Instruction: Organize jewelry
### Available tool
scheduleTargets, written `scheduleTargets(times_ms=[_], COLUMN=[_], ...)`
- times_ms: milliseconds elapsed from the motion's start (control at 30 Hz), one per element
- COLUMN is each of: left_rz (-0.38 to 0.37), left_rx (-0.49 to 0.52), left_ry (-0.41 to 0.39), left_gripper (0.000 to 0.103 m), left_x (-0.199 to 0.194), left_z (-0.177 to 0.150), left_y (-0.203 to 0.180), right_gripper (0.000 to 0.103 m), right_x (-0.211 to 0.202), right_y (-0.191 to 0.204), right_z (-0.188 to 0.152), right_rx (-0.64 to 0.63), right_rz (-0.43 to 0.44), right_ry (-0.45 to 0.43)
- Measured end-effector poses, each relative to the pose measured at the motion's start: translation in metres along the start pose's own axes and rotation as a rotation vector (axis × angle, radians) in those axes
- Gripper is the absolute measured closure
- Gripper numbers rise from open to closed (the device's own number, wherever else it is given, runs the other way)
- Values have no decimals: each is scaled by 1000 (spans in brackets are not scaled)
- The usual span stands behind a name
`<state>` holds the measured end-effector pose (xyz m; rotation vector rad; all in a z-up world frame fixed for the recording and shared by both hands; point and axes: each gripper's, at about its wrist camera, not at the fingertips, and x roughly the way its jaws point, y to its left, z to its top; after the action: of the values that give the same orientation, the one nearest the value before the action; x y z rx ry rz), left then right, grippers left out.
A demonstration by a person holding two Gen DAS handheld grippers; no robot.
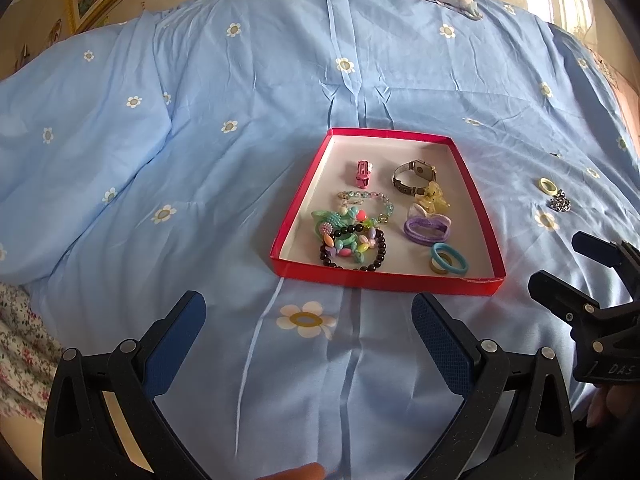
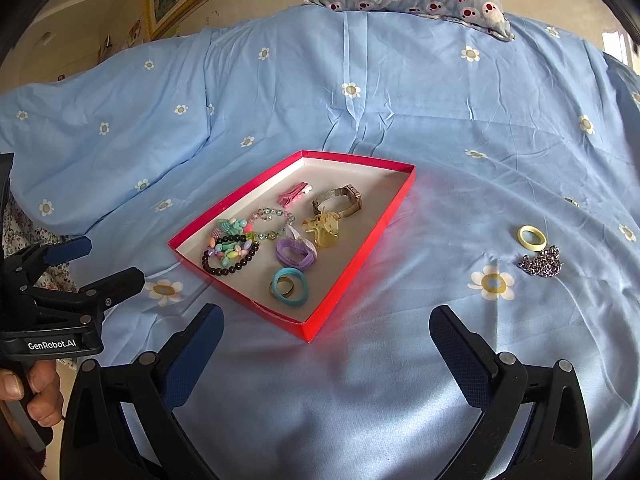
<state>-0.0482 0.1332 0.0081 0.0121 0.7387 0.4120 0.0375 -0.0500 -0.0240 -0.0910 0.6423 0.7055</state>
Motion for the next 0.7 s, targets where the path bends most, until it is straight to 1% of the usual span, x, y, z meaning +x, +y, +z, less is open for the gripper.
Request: scheduleTargets(times_ms=[700], left_rz=[-8], left_rx=[-2], left_ry=[-1], left_gripper=[0], left_x=[-3], left_z=[0], left_y=[-1], right_gripper=[0], right_x=[-3], right_y=[-1], right_z=[2], right_rx=[1], right_rz=[1], right_ry=[-7])
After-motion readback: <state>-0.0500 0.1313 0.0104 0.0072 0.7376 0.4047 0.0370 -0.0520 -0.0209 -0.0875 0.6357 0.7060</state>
